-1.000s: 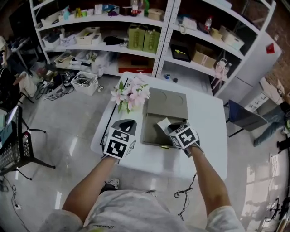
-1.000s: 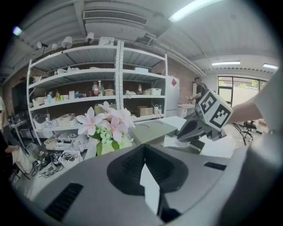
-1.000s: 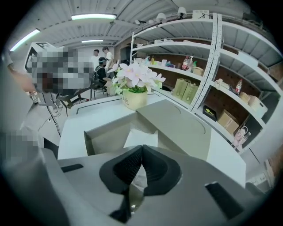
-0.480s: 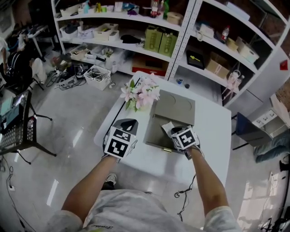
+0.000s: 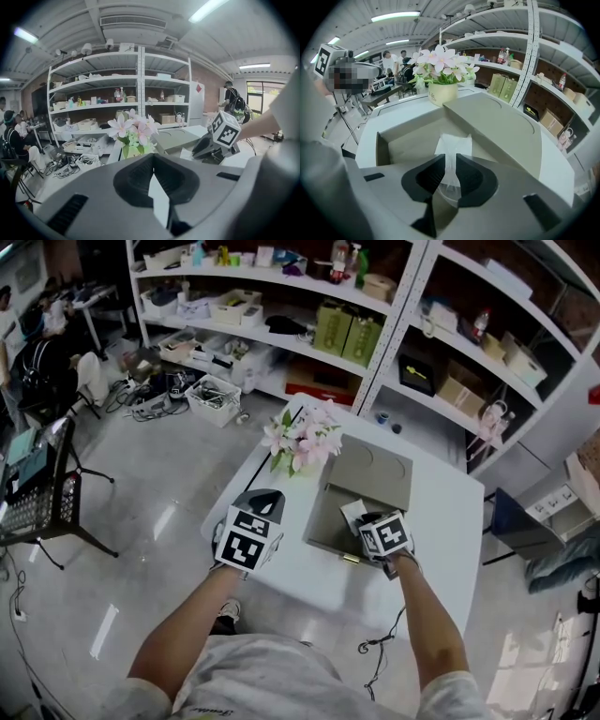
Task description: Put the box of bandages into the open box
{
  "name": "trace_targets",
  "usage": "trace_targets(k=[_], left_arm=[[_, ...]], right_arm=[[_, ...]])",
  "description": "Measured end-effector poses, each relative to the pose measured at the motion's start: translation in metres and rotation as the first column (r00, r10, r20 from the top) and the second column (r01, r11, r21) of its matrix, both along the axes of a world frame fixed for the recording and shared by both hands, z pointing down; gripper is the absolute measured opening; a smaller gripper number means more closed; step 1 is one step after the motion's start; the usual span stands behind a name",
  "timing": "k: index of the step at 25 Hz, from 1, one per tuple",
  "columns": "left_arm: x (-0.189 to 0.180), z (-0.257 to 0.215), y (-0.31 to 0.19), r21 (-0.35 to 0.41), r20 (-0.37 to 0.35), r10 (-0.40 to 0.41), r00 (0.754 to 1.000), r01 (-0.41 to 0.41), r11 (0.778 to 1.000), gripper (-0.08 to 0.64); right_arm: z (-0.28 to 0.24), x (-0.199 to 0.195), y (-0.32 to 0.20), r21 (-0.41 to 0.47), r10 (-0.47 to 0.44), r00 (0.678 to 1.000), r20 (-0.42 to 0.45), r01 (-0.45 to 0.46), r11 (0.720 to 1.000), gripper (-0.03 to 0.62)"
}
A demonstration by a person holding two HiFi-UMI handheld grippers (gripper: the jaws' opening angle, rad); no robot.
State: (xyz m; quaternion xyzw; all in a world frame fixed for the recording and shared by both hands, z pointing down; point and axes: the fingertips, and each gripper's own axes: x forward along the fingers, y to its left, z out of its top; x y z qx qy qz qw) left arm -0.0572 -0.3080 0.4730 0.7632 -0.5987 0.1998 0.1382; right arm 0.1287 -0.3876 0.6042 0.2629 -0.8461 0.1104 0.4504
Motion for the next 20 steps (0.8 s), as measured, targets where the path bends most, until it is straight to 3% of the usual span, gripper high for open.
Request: trace_targets(k=[7,20], left_arm=[[-0.006,-0.002,0.000,0.004,-0.001,-0.006,1.000,0.006,1.000,0.005],[0.017,-0.005,-0.020,0.006,0.002,0.081,0.997,-0.081,0.997,0.005]], right_arm=[[-0.008,-0.001,0.002,0.003,0.022,0.999,0.034,-0.022,1.000,0.104],[-0.058,0.016,0.004,0.065,0.125,0.975,0.183,-0.139,0.988,0.097]])
